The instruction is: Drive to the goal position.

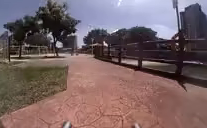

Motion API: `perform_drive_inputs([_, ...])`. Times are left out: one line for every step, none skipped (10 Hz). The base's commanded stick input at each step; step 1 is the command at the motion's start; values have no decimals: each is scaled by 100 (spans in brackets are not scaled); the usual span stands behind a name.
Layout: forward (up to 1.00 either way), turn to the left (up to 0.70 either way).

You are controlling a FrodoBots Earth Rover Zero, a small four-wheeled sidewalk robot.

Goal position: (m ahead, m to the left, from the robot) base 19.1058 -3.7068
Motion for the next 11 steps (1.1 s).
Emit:
perform_drive_inputs([70, 0])
perform_drive_inputs([70, 0])
perform_drive_inputs([70, 0])
perform_drive_inputs([70, 0])
perform_drive_inputs([70, 0])
perform_drive_inputs([70, 0])
perform_drive_inputs([70, 0])
perform_drive_inputs([70, 0])
perform_drive_inputs([70, 0])
perform_drive_inputs([70, 0])
perform_drive_inputs([70, 0])
